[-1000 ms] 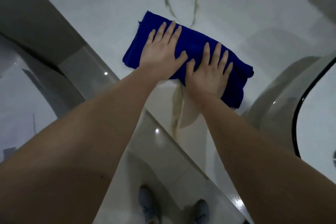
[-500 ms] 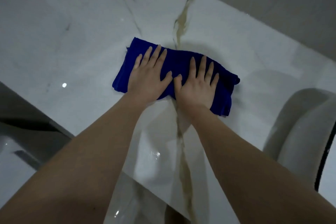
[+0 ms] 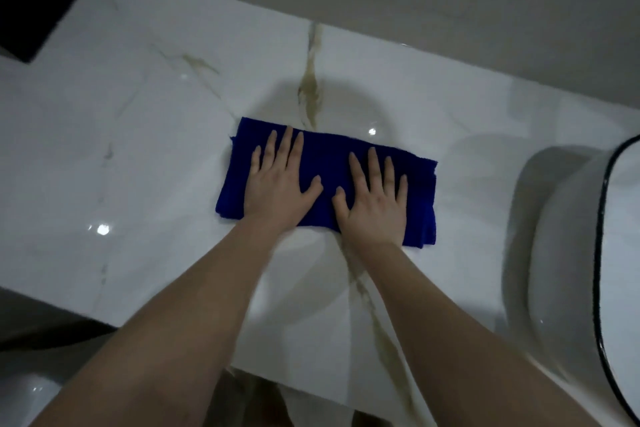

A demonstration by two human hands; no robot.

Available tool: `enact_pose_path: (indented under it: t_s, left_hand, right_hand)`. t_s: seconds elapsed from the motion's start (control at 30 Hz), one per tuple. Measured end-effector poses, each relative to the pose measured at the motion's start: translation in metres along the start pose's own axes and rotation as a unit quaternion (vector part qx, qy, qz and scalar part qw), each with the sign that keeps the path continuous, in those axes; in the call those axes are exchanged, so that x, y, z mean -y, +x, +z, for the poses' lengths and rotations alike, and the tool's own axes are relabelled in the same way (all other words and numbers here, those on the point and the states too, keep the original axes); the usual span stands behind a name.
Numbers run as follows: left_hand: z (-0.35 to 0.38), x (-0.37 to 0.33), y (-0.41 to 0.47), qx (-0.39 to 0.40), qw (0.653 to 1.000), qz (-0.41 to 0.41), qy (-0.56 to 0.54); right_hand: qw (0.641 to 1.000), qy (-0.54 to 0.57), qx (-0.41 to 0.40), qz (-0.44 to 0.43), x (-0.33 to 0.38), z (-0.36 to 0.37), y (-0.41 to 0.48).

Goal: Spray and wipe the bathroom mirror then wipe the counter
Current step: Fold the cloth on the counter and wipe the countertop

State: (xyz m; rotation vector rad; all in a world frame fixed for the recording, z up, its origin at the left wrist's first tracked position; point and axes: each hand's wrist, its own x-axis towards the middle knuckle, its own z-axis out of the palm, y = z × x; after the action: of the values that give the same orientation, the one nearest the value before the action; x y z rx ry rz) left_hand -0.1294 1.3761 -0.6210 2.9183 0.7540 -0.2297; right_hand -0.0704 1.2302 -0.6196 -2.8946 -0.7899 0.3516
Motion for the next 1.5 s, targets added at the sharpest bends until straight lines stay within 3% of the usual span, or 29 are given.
enact_pose_path:
  t_s: [0.27,0.6,0.73,0.83,1.0,1.1,1.2,1.37,1.5]
  left_hand:
    - [0.0,-0.015,-0.015,0.022,0.995,0.094,0.007]
    - [0.002,-0.04,-0.04,0.06,0.991,0.115,-0.017]
    - [-0.034,-0.027,-0.02,0.063,0.983,0.17,-0.03]
    - [-0.065,-0.027,0.01,0.11,0.962,0.232,-0.089]
    - [-0.068,-0.058,0.033,0.14,0.942,0.263,-0.158]
    - [-0.038,-0.069,0.015,0.149,0.947,0.273,-0.082]
    - [-0.021,-0.065,0.004,0.109,0.961,0.237,-0.089]
    - [-0.044,-0.059,0.015,0.199,0.94,0.244,-0.134]
    - [-0.08,-0.053,0.012,0.153,0.956,0.249,-0.031]
  right_hand:
    - [0.997,0.006,-0.009,0.079,-0.014,0.009,-0.046]
    - [0.996,0.04,0.056,0.062,-0.049,-0.006,-0.071]
    - [0.995,0.079,-0.018,0.051,-0.035,-0.017,-0.094]
    - [0.989,0.111,-0.076,0.058,-0.013,-0.009,-0.116]
    - [0.982,0.129,-0.018,0.138,0.014,0.002,-0.128]
    - [0.972,0.162,-0.063,0.158,0.016,0.008,-0.127]
    - [0.978,0.127,-0.089,0.141,0.009,0.007,-0.122]
    - [0.993,0.031,-0.075,0.08,0.001,-0.003,-0.119]
    - [0.994,0.014,-0.067,0.085,0.003,-0.024,-0.13]
